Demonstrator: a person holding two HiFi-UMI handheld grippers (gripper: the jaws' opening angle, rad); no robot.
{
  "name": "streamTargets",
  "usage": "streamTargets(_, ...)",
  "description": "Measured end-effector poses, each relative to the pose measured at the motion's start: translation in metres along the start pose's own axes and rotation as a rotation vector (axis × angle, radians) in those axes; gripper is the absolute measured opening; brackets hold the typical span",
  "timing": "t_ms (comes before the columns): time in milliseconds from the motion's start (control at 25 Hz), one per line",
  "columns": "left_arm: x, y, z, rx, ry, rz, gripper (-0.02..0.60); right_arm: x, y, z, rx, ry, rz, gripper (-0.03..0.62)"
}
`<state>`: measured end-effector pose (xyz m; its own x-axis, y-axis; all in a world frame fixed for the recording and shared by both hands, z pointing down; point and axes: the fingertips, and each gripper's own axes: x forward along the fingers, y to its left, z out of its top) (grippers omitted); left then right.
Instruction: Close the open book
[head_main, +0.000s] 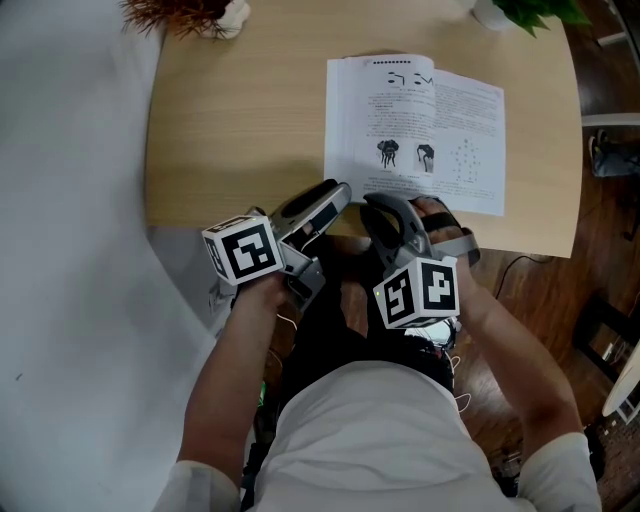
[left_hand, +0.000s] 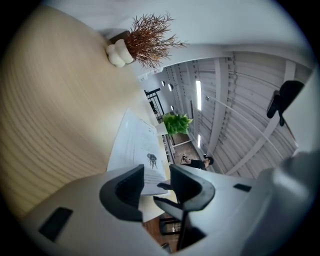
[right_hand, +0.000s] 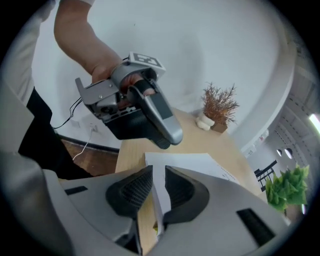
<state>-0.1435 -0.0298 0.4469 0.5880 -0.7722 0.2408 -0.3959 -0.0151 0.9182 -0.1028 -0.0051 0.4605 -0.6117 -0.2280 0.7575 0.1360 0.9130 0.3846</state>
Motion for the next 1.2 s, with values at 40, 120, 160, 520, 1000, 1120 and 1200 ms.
streamTargets(40,-0.001,0.0,-0.001,0.005,0.001,0.006,0.137,0.003,0.005,-0.004,-0.017,0.018,0.018,0.063)
streamTargets(120,-0.002,0.002,-0.003,0.016,0.006,0.01,0.137,0.01,0.01,-0.008,-0.042,0.044,0.029,0.067)
streamTargets(160,-0.002,0.002,-0.004,0.026,0.01,0.012,0.137,0.013,0.01,-0.009,-0.053,0.055,0.026,0.067)
streamTargets(520,-0.008,0.003,-0.009,0.051,0.021,0.015,0.137,0.021,0.007,-0.006,-0.049,0.065,0.001,0.017)
streamTargets(1000,-0.006,0.011,-0.01,-0.019,0.026,0.004,0.137,0.003,-0.007,0.013,-0.008,-0.01,-0.076,0.003)
streamTargets(1120,0.001,0.011,-0.011,-0.05,0.039,-0.005,0.137,-0.002,-0.009,0.015,-0.008,-0.026,-0.091,0.003)
streamTargets(1200,0.004,0.008,-0.009,-0.066,0.042,-0.016,0.137,-0.003,-0.009,0.016,-0.009,-0.032,-0.097,0.003)
